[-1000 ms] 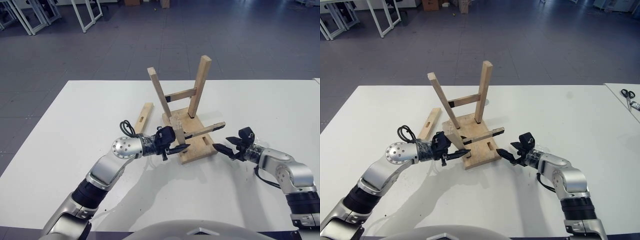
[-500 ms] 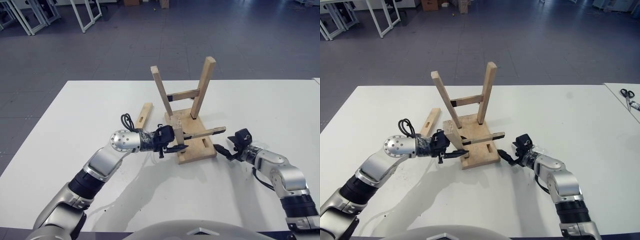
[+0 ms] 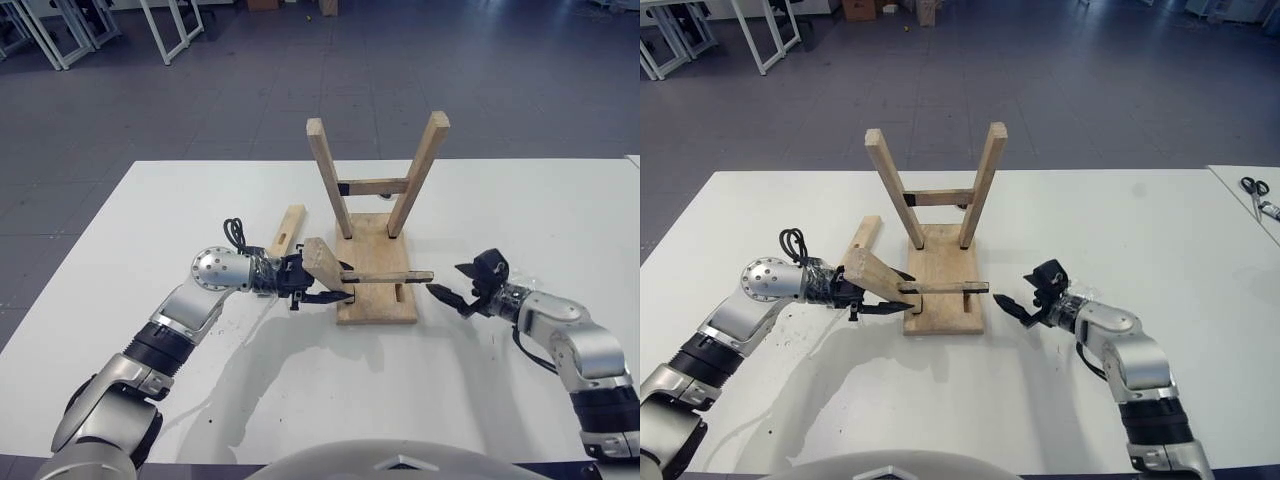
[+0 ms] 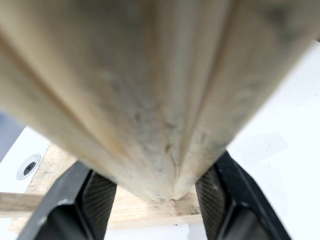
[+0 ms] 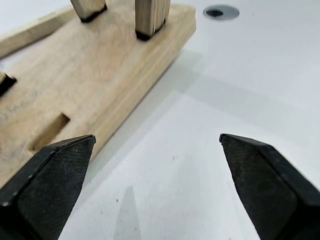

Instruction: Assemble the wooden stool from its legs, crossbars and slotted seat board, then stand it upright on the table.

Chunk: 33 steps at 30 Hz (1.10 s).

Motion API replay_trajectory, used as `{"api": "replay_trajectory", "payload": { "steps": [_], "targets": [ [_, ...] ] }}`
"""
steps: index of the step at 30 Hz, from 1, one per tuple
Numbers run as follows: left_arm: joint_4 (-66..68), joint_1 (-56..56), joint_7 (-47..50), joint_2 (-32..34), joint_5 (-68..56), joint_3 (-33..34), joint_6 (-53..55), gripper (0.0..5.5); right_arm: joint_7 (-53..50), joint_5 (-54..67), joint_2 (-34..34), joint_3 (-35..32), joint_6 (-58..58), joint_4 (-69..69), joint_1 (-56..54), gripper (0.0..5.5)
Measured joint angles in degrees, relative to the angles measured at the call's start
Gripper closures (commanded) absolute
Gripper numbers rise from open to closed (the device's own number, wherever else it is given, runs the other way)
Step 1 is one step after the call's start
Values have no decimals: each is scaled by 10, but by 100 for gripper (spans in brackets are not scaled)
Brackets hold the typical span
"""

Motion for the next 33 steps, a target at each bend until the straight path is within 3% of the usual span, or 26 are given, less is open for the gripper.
{"api": "replay_trajectory", "payload": {
  "steps": [8, 20, 23, 33],
  "targets": [
    [6, -22, -71, 15, -38, 18, 96, 346, 30, 18, 27, 28, -10, -26, -16, 92],
    [2, 1, -71, 7, -26, 35, 64, 346, 21, -40, 58, 90, -35, -11, 23, 92],
    [16, 9, -65, -1, 19, 28, 64, 269, 19, -43, 59, 91, -35, -13, 28, 92],
    [73, 22, -83, -17, 81, 50, 64, 111, 12, -50, 65, 89, -36, -18, 35, 92]
  ]
}}
